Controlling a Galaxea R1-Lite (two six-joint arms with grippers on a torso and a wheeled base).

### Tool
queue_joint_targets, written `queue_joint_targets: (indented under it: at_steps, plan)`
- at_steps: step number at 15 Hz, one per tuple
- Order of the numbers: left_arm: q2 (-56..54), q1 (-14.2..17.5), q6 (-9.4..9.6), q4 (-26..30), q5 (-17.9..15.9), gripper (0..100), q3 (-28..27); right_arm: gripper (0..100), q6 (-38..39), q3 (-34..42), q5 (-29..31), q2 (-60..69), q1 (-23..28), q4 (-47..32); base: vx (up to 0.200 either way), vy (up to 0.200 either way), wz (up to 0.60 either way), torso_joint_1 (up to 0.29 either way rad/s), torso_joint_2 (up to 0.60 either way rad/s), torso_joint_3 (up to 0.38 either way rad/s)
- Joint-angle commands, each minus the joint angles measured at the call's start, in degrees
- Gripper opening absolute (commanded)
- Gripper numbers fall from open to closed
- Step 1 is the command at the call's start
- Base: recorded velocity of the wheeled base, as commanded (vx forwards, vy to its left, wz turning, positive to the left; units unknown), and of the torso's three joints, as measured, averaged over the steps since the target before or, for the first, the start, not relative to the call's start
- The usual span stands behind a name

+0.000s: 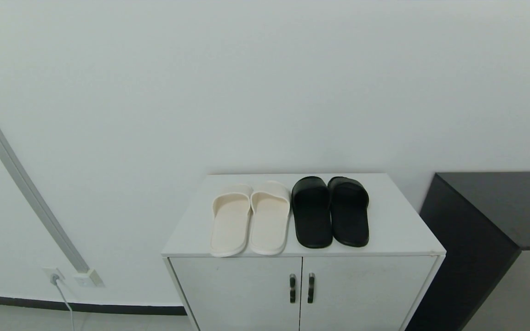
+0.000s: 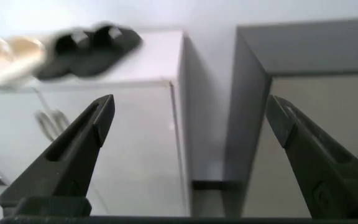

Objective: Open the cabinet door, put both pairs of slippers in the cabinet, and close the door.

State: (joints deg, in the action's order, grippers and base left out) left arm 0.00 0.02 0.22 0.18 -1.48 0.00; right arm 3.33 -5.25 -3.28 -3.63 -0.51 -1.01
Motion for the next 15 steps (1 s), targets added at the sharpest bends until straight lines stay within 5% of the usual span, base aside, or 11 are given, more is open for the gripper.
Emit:
queue_joint_targets:
  at_steps: [1,3,6,11,15]
  plan:
    - [0.0,0.1,0.04,0.0,0.0,0,0.0,100,0.2,-8.9,-3.2,-19.9,-1.7,-2.7,0.000,0.000,0.00,0.000,0.00,0.000]
    - [0.0,0.0,0.04,0.0,0.0,0,0.0,100,-0.4,-7.0,-7.3,-35.3,-2.8,6.0,0.000,0.000,0.00,0.000,0.00,0.000]
    - [0.0,0.1,0.04,0.0,0.0,0,0.0,100,1.9,-10.8,-5.2,-50.8,-11.0,16.6,0.000,0.000,0.00,0.000,0.00,0.000]
    - [0.0,0.1,0.04,0.0,0.0,0,0.0,100,11.2,-24.5,10.1,-66.3,-35.4,16.9,0.000,0.000,0.00,0.000,0.00,0.000]
    - [0.0,0.1,0.13,0.0,0.0,0,0.0,100,14.2,-35.3,15.9,-79.7,-42.6,16.9,0.000,0.000,0.00,0.000,0.00,0.000]
